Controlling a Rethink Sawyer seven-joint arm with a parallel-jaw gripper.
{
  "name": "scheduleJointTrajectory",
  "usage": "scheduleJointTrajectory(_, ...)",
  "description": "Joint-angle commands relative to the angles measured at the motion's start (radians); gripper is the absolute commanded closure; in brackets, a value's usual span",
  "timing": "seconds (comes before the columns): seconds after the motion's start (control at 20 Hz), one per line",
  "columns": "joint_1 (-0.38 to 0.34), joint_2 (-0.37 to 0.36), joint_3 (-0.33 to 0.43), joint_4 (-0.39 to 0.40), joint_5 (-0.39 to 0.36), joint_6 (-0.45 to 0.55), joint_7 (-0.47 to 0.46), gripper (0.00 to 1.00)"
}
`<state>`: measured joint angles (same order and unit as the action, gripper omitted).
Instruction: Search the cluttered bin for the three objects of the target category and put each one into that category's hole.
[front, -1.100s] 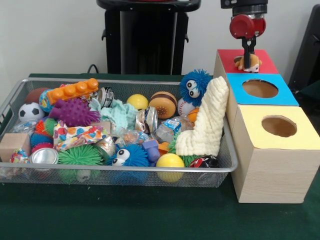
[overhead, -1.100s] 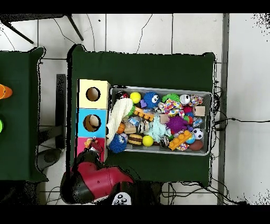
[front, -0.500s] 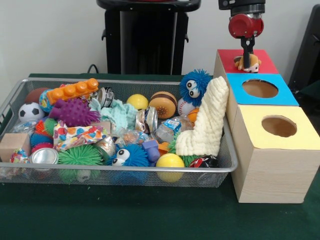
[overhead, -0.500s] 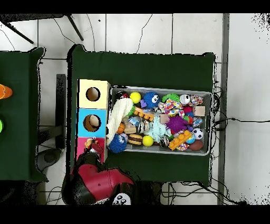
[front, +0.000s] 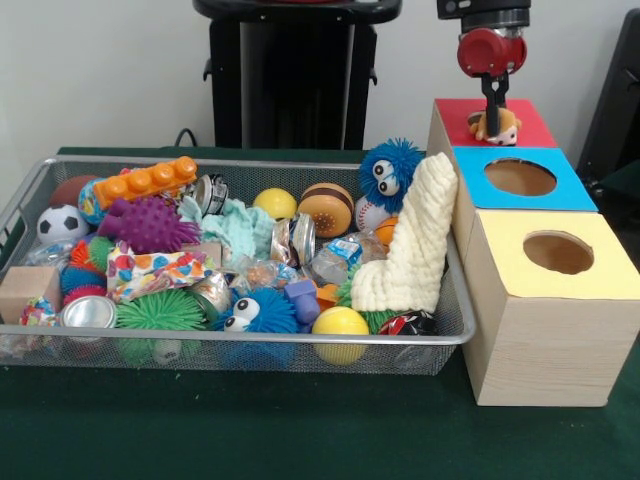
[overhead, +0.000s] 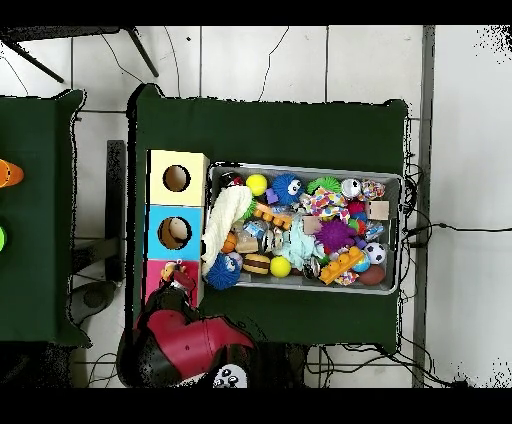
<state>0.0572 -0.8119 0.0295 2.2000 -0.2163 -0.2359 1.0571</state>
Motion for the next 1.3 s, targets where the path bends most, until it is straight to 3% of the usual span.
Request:
scheduleJointTrajectory(0.05,-0.053,0.248,-0.044,0.07,-0.069,0.504,0.016,1.0)
scheduleJointTrajectory(0.85,-0.052,0.231,-0.038,0.061,-0.055,0.642,0.034,1.0)
scheduleJointTrajectory(1.05,-0.048,0.231,-0.032,0.046,-0.083,0.703,0.003,1.0)
scheduleJointTrajectory(1.3,-0.082,0.24,-0.001,0.052,-0.078,0.733,0.015,1.0)
